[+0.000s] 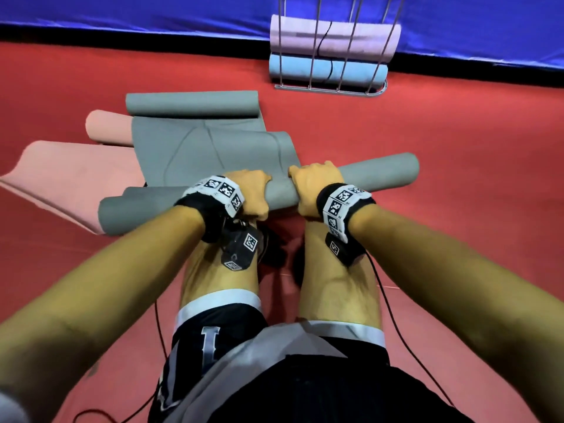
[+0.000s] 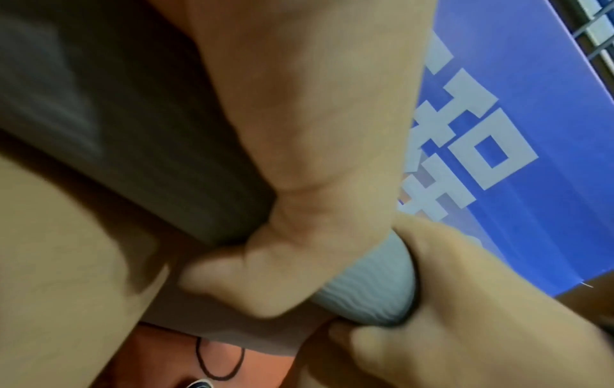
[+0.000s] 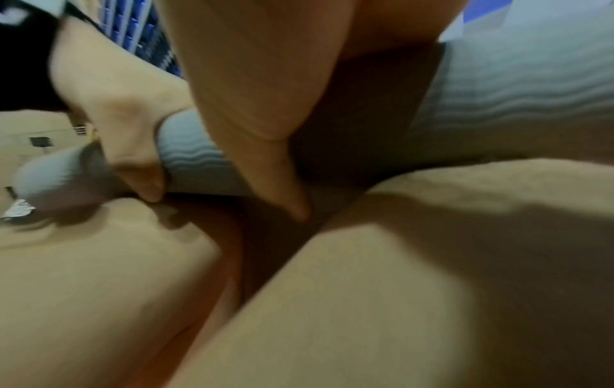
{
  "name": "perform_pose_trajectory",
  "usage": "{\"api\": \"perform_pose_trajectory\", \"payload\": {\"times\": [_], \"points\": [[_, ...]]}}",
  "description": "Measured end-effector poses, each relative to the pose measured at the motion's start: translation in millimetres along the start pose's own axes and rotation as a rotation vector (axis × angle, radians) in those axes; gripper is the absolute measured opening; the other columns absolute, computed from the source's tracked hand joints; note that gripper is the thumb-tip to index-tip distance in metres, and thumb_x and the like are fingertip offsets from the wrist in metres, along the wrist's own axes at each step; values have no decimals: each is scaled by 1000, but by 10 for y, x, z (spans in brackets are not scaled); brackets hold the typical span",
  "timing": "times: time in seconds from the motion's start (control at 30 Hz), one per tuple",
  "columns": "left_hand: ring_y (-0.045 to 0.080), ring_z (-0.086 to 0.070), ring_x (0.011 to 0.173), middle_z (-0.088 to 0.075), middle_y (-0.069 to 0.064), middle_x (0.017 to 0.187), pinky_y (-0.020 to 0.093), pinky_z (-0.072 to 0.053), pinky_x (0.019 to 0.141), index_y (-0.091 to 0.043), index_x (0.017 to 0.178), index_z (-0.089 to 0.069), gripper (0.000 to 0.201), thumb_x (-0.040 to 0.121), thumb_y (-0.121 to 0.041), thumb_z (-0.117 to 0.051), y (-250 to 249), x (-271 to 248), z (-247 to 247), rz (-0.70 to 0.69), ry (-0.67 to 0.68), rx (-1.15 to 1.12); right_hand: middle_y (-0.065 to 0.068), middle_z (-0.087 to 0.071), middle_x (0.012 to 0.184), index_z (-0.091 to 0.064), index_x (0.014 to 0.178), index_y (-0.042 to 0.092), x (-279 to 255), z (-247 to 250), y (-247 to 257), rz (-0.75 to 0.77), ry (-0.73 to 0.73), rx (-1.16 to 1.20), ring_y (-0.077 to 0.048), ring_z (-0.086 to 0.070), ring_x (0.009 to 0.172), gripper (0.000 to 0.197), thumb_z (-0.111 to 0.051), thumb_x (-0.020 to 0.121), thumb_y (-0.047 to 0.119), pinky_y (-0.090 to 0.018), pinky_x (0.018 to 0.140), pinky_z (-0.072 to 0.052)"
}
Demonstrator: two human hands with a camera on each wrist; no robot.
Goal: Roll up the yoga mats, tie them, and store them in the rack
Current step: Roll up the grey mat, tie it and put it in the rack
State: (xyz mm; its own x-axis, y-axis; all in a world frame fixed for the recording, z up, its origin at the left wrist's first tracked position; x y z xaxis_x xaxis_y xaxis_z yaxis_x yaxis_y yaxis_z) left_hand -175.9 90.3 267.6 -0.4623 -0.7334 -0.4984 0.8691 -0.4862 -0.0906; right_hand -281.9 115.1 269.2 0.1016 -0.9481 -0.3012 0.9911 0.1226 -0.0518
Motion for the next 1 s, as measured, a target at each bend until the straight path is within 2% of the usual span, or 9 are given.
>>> {"api": "perform_pose_trajectory", "payload": {"times": [0.07,0.17,0.27,0.37,0.47,0.57,0.67,0.83,1.0], "points": [[25,-61,89,-64,0,99,33,-45,66,-26,112,-56,56,63,-37,-80,-12,-47,31,14,-105,51,-3,-69,96,-55,104,23,58,31,10,17,36,0,-30,-65,87,37,-69,70,26,-35,74,-39],[31,-50,112,-51,7,120,42,-44,78,-19,129,-43,77,67,-45,-82,-88,-174,23,-7,-303,234,-2,-69,83,-62,93,22,187,33,-17,2,123,61,-27,-64,68,36,-70,59,28,-33,64,-53],[32,-56,109,-52,9,121,41,-42,81,-19,131,-39,79,70,-44,-82,-88,-185,-34,15,-327,297,-2,-69,70,-66,86,21,307,27,-4,14,237,91,-23,-66,60,43,-74,44,28,-34,60,-60],[33,-63,102,-59,9,115,38,-33,73,-17,125,-40,61,77,-27,-77,-68,-88,49,23,-314,319,-1,-69,71,-65,88,23,381,-17,-19,24,257,109,-23,-67,62,49,-76,41,30,-35,61,-61],[35,-65,94,-65,8,103,37,-38,67,-17,115,-44,46,77,-19,-70,-57,-4,142,12,-266,293,-1,-69,88,-55,98,27,414,-25,-88,33,148,141,-27,-65,76,52,-78,53,38,-35,67,-54],[39,-65,92,-67,11,99,38,-42,66,-20,113,-51,45,72,-24,-71,1,34,364,21,-262,238,-3,-63,114,-49,119,25,394,137,-221,20,-67,189,-31,-60,104,75,-85,58,50,-38,80,-41],[40,-65,89,-68,13,96,37,-43,66,-23,110,-57,45,68,-25,-72,114,-31,698,41,-327,228,-5,-60,121,-45,132,23,295,333,-372,15,-193,95,-32,-58,113,87,-87,61,51,-44,94,-41],[41,-67,90,-70,11,97,38,-43,67,-25,113,-55,48,69,-24,-72,70,-228,1183,60,-467,262,-4,-64,113,-45,123,22,150,834,-546,-40,-273,-34,-31,-61,106,60,-79,76,33,-42,88,-40],[36,-68,88,-67,1,96,40,-50,67,-24,103,-52,40,68,-23,-72,-373,-409,1920,-31,-661,224,-6,-68,104,-50,114,21,-312,1724,-958,-120,-436,-153,-32,-66,99,42,-70,77,17,-40,83,-43]]}}
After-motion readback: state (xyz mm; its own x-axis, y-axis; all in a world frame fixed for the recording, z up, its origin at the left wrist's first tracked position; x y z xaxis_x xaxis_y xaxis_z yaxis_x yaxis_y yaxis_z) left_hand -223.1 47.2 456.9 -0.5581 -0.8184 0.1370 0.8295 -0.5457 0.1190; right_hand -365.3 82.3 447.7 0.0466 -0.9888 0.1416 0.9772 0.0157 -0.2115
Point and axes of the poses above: each hand's wrist, its own x-axis towards the middle knuckle, its own z-axis out of the back of the hand, y = z × x, the point moved 10 cm from there along x, towards the middle knuckle
